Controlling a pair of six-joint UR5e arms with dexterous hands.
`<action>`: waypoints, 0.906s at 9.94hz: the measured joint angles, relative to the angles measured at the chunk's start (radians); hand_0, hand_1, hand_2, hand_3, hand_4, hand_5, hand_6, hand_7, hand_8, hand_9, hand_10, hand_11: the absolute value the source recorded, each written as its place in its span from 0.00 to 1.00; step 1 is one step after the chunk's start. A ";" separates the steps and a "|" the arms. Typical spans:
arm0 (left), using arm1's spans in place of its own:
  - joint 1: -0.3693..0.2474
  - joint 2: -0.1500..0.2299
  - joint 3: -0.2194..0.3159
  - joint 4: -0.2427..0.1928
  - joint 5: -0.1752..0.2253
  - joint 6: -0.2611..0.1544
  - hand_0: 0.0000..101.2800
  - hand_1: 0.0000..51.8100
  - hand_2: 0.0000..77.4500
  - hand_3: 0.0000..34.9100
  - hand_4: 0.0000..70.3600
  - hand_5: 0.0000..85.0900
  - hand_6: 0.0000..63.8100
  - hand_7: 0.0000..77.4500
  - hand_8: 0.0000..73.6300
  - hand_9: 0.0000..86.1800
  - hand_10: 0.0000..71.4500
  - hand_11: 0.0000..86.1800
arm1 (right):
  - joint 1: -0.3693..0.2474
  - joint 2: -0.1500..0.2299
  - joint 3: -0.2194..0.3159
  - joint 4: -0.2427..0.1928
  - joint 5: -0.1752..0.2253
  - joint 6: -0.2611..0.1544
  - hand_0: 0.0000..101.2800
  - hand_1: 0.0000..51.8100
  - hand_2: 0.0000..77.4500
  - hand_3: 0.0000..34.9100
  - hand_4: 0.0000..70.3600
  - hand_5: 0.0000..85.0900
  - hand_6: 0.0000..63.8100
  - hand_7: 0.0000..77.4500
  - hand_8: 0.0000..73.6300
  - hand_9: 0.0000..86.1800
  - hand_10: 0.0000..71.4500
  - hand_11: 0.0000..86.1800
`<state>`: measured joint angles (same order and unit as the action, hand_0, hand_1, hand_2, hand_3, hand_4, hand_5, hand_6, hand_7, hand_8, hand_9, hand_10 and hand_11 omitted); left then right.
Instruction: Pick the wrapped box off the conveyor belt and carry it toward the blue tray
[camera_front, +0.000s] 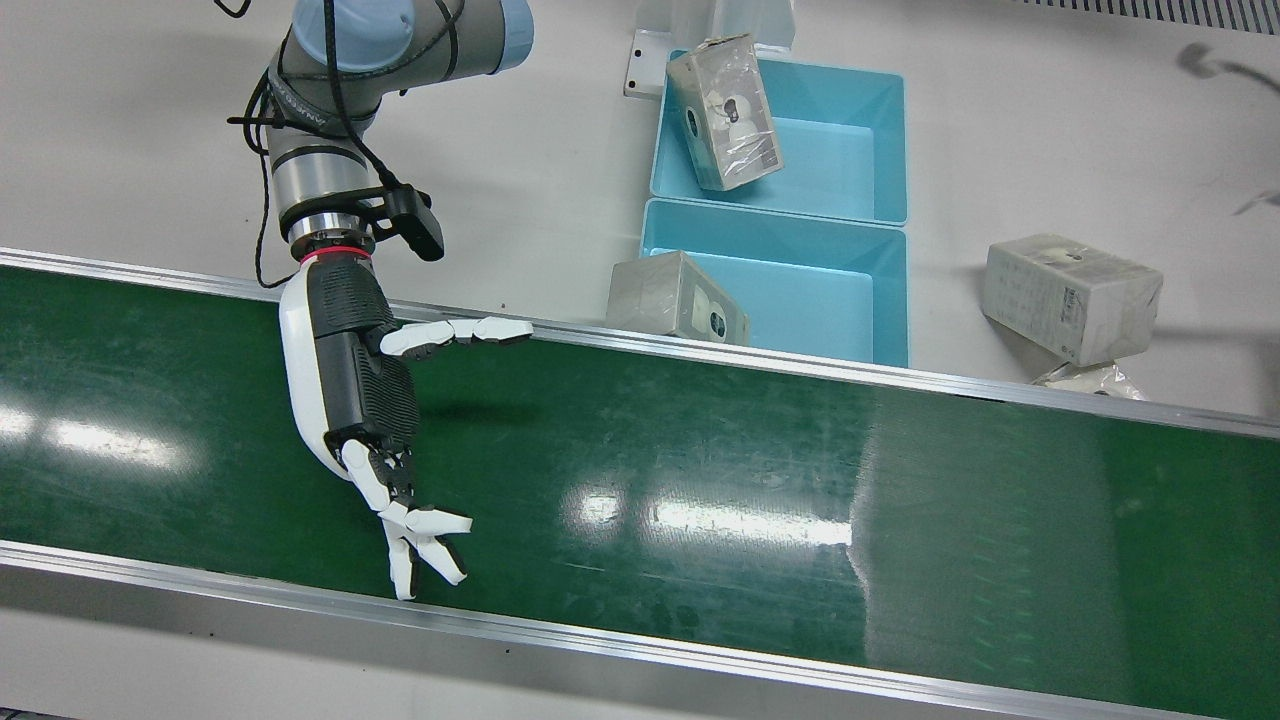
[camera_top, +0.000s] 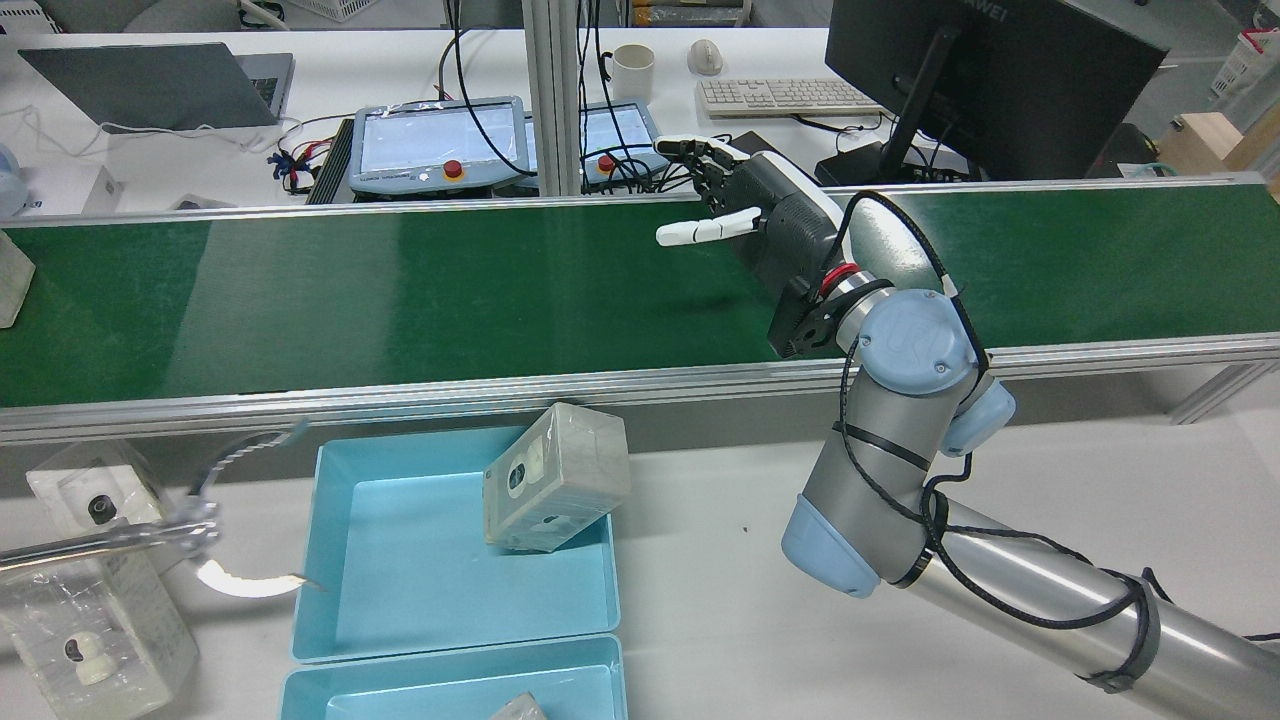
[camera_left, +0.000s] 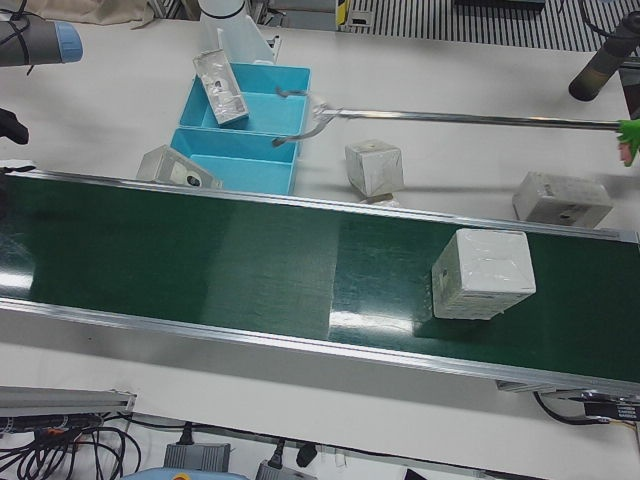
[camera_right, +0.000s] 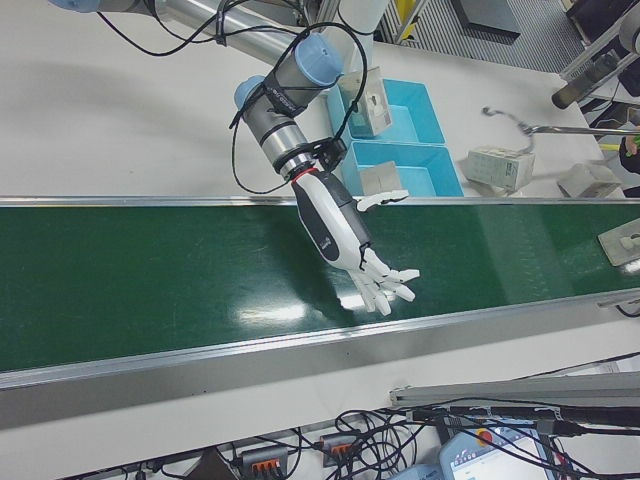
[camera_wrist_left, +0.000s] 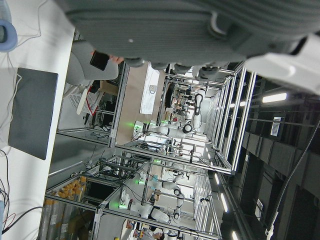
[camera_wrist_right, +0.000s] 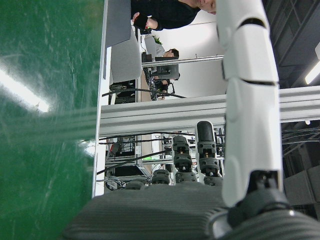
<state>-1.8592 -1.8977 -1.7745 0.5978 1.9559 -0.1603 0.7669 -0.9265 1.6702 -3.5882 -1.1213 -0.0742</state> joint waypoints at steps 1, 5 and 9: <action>0.000 0.000 0.000 0.000 0.000 0.000 0.00 0.00 0.01 0.00 0.00 0.01 0.01 0.01 0.01 0.01 0.01 0.01 | 0.000 -0.001 0.000 0.000 0.000 0.000 0.49 0.33 0.15 0.00 0.16 0.34 0.09 0.09 0.01 0.04 0.00 0.01; 0.000 0.000 0.000 0.000 0.000 0.000 0.00 0.00 0.01 0.00 0.00 0.01 0.01 0.01 0.01 0.00 0.01 0.01 | 0.000 -0.005 -0.002 0.000 -0.001 0.001 0.49 0.33 0.15 0.00 0.15 0.33 0.09 0.08 0.01 0.04 0.00 0.01; 0.000 0.000 0.000 0.000 0.000 0.000 0.00 0.00 0.01 0.00 0.00 0.01 0.01 0.01 0.01 0.00 0.01 0.01 | 0.001 -0.007 -0.003 0.000 -0.002 0.003 0.49 0.32 0.15 0.00 0.15 0.33 0.09 0.08 0.01 0.04 0.00 0.01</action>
<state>-1.8591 -1.8977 -1.7745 0.5978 1.9559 -0.1603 0.7682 -0.9336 1.6675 -3.5885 -1.1229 -0.0710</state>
